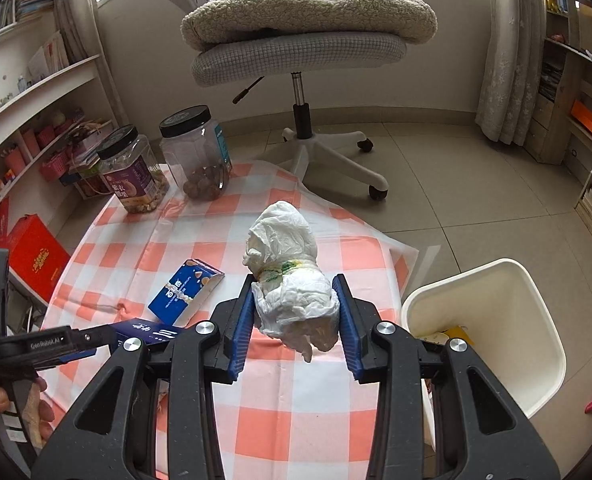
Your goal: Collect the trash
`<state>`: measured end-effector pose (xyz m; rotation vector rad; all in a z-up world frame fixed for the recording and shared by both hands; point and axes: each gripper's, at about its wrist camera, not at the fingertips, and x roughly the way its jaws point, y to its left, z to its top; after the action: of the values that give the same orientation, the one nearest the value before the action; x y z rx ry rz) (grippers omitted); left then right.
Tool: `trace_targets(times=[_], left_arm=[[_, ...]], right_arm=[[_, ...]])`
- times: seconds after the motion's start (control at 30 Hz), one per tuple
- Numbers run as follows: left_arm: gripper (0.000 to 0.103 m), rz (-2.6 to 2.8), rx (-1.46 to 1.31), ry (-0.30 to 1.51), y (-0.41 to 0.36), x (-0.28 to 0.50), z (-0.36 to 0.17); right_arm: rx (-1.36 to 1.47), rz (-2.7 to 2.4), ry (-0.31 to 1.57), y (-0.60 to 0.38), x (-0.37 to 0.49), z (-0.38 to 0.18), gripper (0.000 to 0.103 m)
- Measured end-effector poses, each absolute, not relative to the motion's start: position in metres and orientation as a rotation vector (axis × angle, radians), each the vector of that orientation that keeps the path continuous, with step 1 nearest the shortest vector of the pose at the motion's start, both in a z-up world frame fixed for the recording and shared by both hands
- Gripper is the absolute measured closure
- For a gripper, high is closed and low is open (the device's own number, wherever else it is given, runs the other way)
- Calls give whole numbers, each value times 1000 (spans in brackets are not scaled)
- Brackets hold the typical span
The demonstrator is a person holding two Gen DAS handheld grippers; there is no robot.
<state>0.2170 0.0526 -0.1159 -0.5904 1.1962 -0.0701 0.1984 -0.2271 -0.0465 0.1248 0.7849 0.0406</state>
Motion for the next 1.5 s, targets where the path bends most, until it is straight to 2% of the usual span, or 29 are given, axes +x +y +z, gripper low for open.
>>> trace_targets(times=[0.27, 0.53, 0.63, 0.87, 1.23, 1.5], left_arm=[[35, -43, -857, 1275, 43, 231, -157], [37, -123, -940, 1269, 33, 245, -168], [52, -169, -913, 1259, 28, 251, -166], [60, -197, -866, 1216, 26, 255, -152], [63, -220, -571, 1021, 18, 246, -83], [63, -190, -404, 906, 9, 235, -57]], right_arm=[[113, 49, 820, -224, 201, -55, 66], [104, 54, 838, -226, 203, -58, 65], [105, 54, 841, -227, 204, -59, 65], [107, 56, 845, -229, 204, -60, 65], [108, 60, 825, -227, 202, -55, 65], [124, 44, 815, -238, 200, -50, 65]])
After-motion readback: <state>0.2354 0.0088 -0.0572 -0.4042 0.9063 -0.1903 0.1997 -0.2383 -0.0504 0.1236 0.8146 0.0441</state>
